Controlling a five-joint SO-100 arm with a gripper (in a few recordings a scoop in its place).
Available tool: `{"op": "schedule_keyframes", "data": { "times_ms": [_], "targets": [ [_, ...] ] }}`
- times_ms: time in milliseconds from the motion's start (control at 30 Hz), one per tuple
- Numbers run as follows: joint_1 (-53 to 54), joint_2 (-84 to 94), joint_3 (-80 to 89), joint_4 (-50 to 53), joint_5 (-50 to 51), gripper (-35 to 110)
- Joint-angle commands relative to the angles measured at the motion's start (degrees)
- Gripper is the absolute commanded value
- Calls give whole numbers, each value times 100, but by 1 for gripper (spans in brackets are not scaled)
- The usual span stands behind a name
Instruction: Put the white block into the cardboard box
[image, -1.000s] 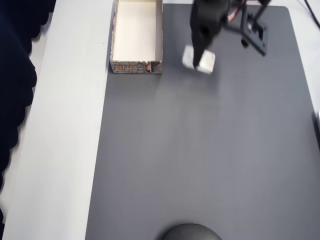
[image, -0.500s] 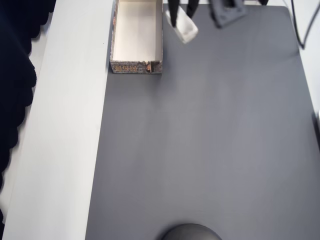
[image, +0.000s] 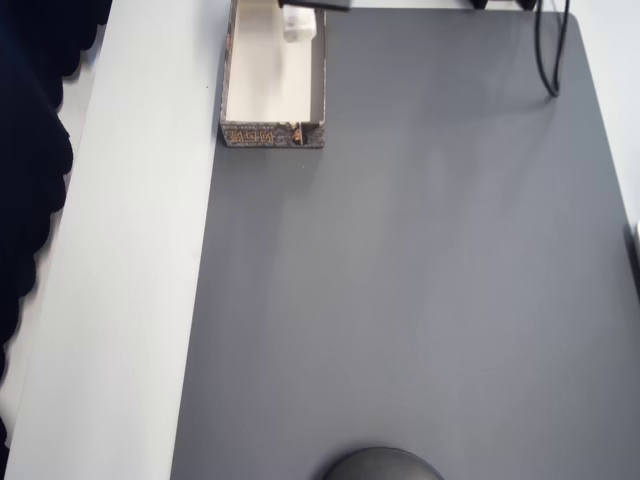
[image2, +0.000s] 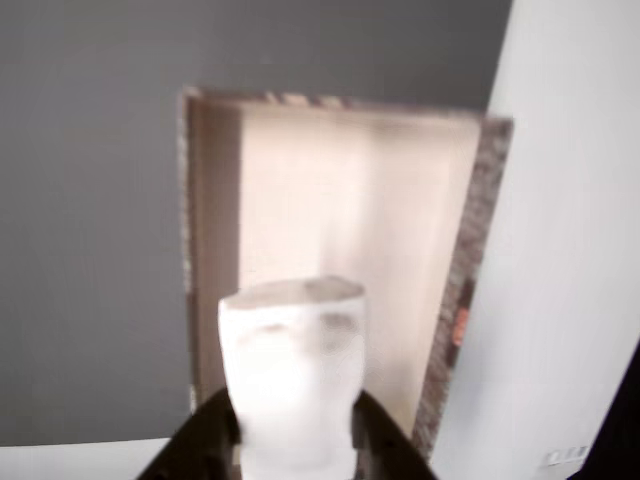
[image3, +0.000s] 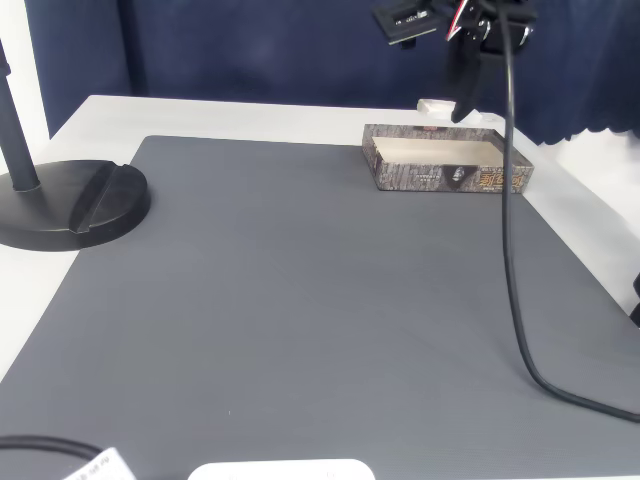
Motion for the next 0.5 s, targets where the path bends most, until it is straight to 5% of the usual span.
{"op": "schedule_keyframes", "data": {
  "times_ms": [0, 467],
  "targets": [
    [141, -114, -633, 53, -53, -2],
    [123, -1389, -1485, 44, 158, -2]
  ]
}}
